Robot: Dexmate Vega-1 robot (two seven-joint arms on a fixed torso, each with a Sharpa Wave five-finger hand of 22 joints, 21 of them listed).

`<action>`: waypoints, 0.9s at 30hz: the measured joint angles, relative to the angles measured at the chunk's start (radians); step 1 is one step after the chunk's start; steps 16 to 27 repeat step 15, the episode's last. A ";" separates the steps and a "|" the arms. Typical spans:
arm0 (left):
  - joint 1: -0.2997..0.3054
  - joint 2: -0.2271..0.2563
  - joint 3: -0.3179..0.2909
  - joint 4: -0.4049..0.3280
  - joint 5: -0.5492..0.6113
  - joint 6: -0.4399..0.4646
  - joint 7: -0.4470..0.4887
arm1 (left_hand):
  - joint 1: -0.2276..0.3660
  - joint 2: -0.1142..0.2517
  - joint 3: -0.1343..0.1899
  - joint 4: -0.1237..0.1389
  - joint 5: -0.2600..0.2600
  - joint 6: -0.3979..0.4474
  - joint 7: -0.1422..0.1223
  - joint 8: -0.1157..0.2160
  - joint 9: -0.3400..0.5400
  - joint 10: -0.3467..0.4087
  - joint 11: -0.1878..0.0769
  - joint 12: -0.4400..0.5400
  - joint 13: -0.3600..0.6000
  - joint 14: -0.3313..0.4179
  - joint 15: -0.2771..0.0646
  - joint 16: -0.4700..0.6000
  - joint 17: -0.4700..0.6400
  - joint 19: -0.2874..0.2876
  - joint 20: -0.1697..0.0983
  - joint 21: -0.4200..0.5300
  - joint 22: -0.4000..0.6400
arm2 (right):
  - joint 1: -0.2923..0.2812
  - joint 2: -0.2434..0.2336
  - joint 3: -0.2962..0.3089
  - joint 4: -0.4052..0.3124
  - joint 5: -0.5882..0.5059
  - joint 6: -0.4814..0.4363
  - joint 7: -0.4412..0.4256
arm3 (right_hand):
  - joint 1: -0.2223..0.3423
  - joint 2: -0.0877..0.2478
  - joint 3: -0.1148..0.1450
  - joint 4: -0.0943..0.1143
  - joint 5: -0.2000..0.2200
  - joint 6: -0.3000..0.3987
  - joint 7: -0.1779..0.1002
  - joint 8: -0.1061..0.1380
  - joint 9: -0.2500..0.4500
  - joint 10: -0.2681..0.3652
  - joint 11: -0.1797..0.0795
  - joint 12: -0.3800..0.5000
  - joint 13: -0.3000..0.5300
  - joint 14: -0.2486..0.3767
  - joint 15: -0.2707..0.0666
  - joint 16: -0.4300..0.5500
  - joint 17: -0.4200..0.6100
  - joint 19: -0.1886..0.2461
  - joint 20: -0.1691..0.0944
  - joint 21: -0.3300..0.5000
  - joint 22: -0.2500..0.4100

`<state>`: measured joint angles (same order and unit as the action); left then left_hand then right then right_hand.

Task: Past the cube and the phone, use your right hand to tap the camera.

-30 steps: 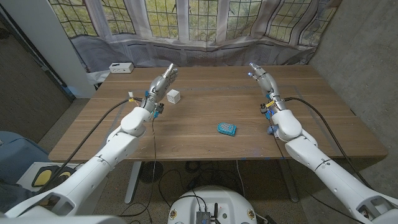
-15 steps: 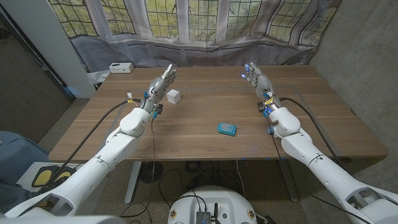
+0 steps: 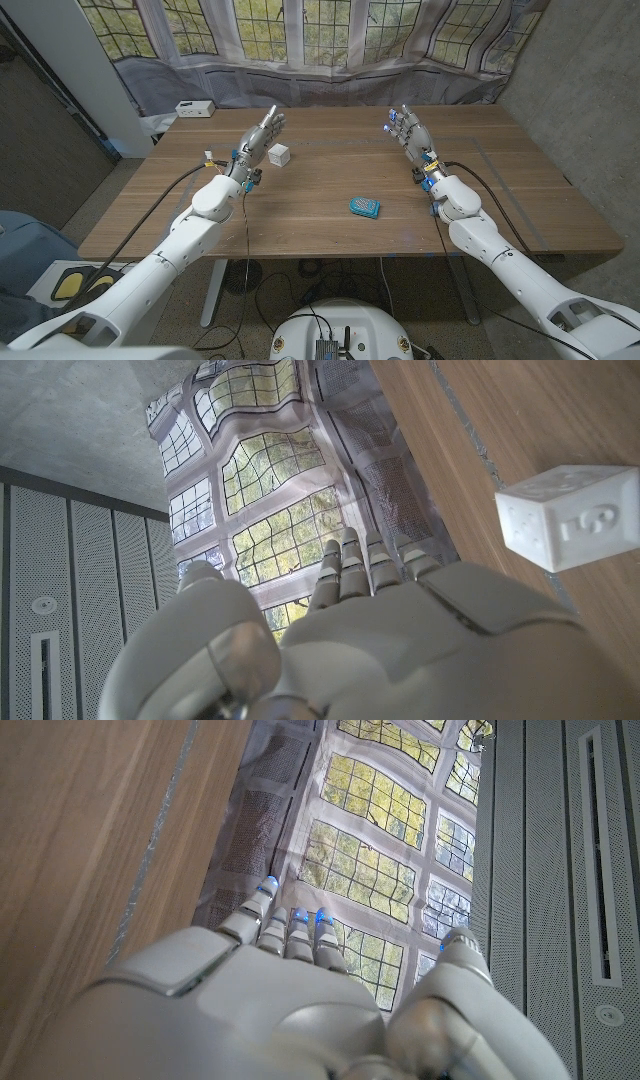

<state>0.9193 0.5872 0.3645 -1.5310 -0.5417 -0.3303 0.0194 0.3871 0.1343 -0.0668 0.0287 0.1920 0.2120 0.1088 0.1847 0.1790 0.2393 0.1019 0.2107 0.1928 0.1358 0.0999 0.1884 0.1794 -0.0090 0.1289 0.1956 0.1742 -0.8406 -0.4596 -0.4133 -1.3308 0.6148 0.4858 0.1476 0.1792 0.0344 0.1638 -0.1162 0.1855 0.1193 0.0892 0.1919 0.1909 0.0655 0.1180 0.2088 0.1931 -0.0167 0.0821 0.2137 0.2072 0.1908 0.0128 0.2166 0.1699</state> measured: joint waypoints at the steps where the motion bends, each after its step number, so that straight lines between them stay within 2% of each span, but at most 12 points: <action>1: 0.000 0.000 0.000 0.000 -0.001 0.000 -0.001 | 0.000 0.000 0.000 0.000 0.000 0.000 0.000 0.000 0.000 0.000 0.000 0.000 0.000 0.000 0.000 0.000 0.000 0.000 0.000 0.000 0.000 | -0.002 0.000 0.000 0.000 0.003 0.000 0.002 | 0.000 0.000 0.000 0.000 0.000 0.000 0.000 0.000 0.000 0.000 0.000 -0.005 0.000 0.000 0.000 0.000 0.000 0.000 0.000 0.000 0.000; 12: 0.003 0.005 0.002 0.001 -0.008 -0.001 -0.013 | 0.000 0.000 0.000 0.000 0.000 -0.004 0.004 0.000 0.000 -0.011 0.011 0.000 0.000 -0.005 0.005 0.000 0.000 -0.001 -0.001 0.000 0.000 | -0.009 0.001 0.000 -0.003 0.009 -0.001 0.005 | -0.005 -0.005 -0.004 0.004 0.000 -0.002 0.002 0.000 0.000 0.000 0.000 -0.005 0.000 0.000 0.000 0.000 0.000 0.000 0.000 0.000 0.000; 27: 0.004 0.007 0.002 0.000 -0.008 -0.004 -0.015 | 0.000 0.000 0.000 0.000 0.000 -0.004 0.004 0.000 0.000 -0.011 0.011 0.000 0.000 -0.005 0.005 0.000 0.000 -0.004 -0.004 0.000 0.000 | -0.012 0.001 0.000 -0.006 0.009 -0.002 0.003 | -0.005 -0.005 -0.004 0.004 0.000 -0.002 0.002 0.000 0.000 0.000 0.000 -0.005 0.000 0.000 0.000 0.000 0.000 0.000 0.000 0.000 0.000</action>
